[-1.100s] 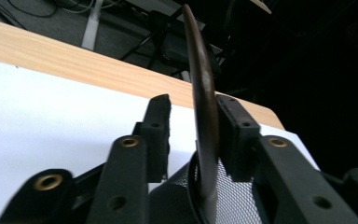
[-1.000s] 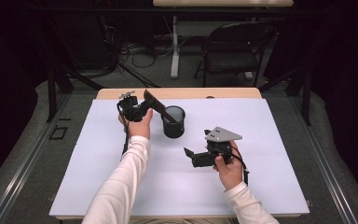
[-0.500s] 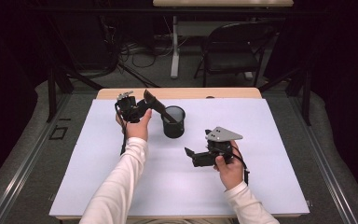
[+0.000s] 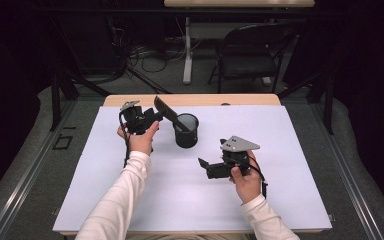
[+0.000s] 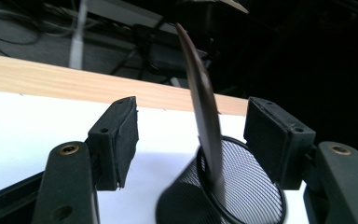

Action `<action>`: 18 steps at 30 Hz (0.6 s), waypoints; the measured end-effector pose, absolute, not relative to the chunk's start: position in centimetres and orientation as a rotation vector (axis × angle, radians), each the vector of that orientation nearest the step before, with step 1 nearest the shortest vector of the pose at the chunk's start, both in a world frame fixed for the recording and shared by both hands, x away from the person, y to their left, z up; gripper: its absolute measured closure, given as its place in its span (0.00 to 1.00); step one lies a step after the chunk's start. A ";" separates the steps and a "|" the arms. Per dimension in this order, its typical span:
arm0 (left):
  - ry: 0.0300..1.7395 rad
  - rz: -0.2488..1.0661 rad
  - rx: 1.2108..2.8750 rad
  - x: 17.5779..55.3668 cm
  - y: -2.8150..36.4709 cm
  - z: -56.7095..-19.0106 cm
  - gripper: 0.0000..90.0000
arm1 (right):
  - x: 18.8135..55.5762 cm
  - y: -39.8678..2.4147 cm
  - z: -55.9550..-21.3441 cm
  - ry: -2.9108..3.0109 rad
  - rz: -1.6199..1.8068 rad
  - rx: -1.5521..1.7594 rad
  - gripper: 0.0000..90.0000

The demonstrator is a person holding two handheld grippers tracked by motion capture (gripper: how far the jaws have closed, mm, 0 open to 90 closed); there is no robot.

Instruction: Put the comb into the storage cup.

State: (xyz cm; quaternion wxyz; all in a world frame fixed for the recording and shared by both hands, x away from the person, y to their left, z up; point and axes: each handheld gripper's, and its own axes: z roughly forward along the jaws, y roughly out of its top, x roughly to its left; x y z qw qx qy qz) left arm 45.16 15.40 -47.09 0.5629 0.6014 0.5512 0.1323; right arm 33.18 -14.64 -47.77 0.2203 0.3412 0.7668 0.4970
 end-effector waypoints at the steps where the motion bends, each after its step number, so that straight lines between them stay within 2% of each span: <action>1: 1.292 0.302 1.412 45.0 15.4 -47.1 0.39 | 33.2 -14.6 -47.8 2.119 1.374 0.945 0.04; 18: 1.198 0.335 1.536 42.7 15.8 -45.4 0.34 | 33.2 -14.6 -47.9 2.126 1.363 0.946 0.04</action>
